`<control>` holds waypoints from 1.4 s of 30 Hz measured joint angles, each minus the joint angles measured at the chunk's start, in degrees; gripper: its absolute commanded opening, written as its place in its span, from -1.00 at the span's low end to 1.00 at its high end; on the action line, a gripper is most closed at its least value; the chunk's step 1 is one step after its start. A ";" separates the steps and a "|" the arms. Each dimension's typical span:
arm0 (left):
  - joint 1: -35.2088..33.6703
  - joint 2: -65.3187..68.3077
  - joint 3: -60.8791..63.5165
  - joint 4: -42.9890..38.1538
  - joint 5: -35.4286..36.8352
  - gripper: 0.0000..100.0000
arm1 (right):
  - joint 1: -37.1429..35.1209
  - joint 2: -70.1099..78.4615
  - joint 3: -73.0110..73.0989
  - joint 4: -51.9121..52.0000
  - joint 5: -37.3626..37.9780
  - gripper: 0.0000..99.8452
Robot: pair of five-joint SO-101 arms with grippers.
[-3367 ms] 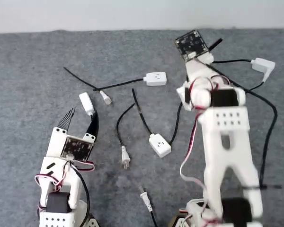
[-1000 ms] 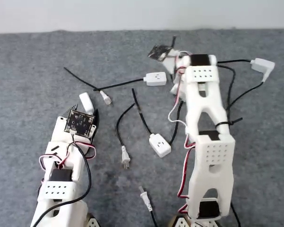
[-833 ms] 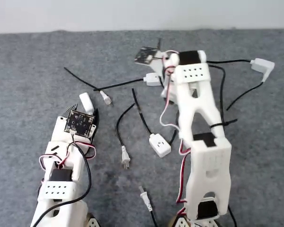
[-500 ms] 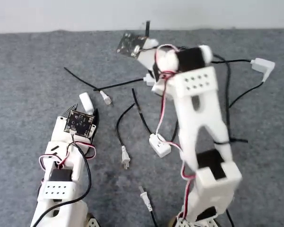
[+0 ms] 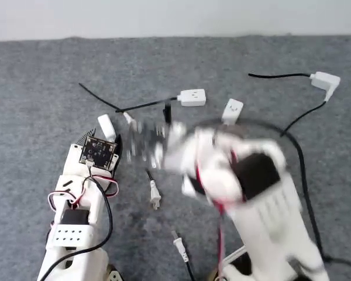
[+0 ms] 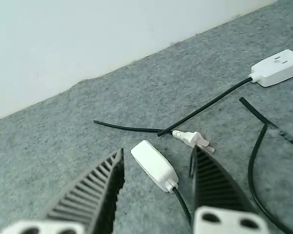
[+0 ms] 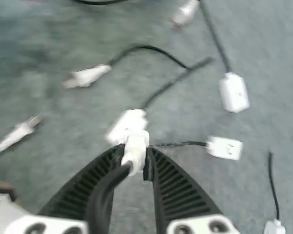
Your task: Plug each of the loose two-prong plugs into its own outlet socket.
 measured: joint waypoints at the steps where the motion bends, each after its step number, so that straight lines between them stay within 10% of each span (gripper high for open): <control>1: 0.00 0.00 0.00 0.00 0.00 -0.57 | -1.76 -3.78 3.43 0.00 -0.18 -0.98; 20: 0.00 0.00 0.00 0.00 0.00 -0.57 | -16.00 -32.97 44.66 -10.46 1.58 -0.98; 42: 0.00 0.00 0.00 -3.60 -1.32 -0.57 | -1.32 -18.37 46.68 -23.21 11.96 -0.98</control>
